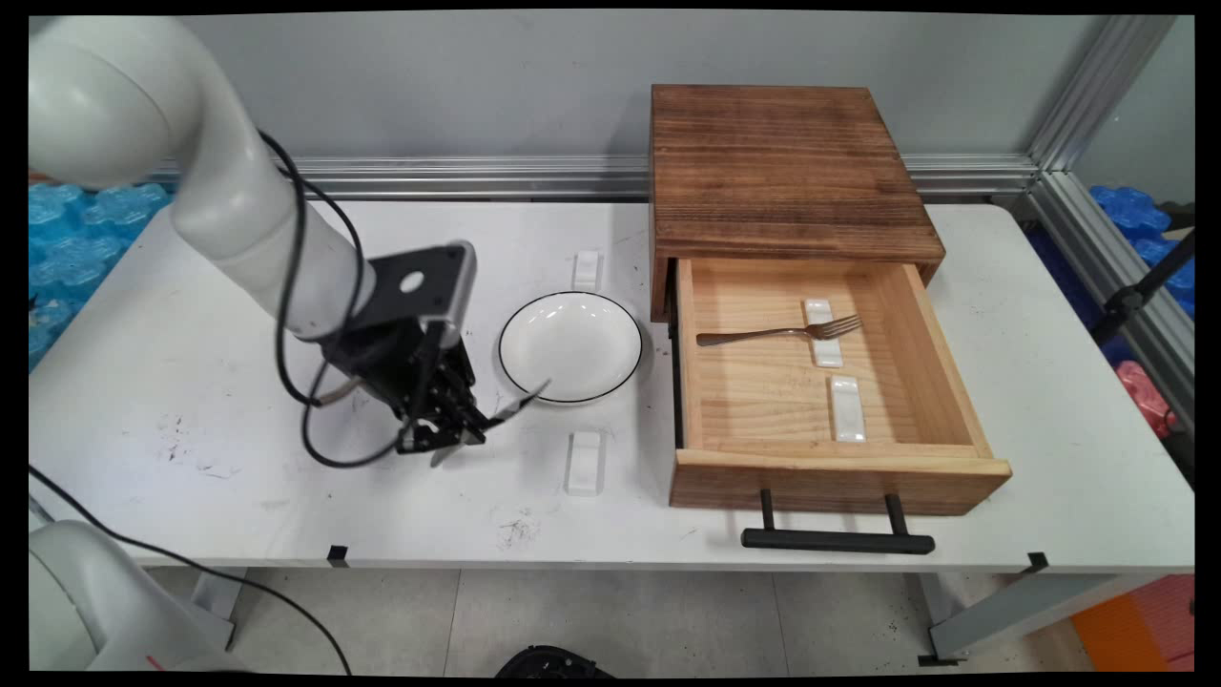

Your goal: Place the picked object into the drawer

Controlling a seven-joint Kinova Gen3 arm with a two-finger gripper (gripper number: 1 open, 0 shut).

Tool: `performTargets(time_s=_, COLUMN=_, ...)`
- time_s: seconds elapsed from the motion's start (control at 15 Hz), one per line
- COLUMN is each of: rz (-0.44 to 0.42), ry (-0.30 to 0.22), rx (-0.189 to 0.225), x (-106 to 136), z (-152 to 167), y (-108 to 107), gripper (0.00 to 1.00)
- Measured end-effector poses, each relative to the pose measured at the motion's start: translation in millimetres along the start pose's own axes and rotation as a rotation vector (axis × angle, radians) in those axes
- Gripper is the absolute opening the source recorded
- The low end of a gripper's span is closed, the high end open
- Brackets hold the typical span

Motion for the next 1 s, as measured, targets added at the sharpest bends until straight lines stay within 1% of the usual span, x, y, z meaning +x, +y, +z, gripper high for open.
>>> performTargets(time_s=0.47, rz=-0.003, ry=0.012, rx=0.012, x=10, z=-44, y=-3, gripper=0.0)
performTargets(time_s=0.8, rz=-0.02, ry=0.027, rx=0.026, x=20, z=-59, y=-5, gripper=0.0)
performTargets(time_s=1.0, rz=-0.034, ry=0.043, rx=0.034, x=31, z=-63, y=-7, gripper=0.0)
